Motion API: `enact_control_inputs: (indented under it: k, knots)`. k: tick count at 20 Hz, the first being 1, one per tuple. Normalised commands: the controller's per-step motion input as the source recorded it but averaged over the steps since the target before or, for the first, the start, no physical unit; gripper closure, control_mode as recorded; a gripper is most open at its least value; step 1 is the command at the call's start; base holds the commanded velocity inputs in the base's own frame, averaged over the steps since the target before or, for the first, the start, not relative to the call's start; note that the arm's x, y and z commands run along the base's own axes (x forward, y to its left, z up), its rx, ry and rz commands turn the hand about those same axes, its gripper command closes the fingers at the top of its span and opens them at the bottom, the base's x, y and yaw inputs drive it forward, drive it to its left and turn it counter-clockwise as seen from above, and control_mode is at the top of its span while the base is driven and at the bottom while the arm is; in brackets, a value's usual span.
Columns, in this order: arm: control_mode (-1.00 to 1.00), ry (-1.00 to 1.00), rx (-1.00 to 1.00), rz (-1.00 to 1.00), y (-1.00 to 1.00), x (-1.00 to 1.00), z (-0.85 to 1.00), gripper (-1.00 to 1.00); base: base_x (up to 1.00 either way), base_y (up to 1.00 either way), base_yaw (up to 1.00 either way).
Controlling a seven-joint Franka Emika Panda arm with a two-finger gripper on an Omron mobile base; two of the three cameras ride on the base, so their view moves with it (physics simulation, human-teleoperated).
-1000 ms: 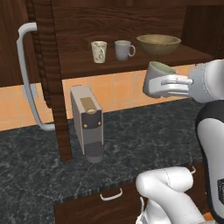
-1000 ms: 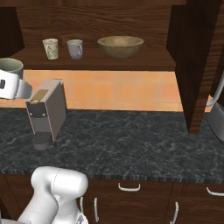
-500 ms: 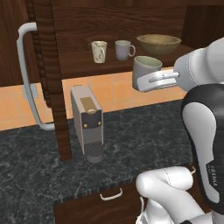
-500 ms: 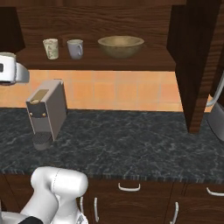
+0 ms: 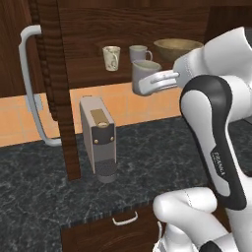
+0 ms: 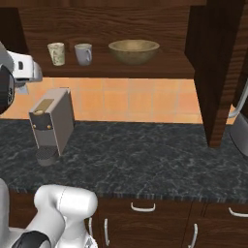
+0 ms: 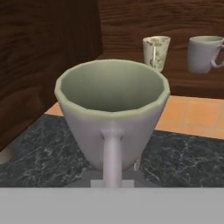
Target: Gather all objects into one cabinet and sort the glasses and bowls to opposite sides.
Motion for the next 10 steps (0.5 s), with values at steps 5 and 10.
enact_control_inputs:
  k: [5,10]
  knots:
    - [-1.0,0.0,-0.03,0.0,0.43,0.49,0.01,1.0,0.0,0.0,0.0]
    - [-1.0,0.0,-0.09,0.03,0.29,0.55,0.0,1.0,0.0,0.0,0.0]
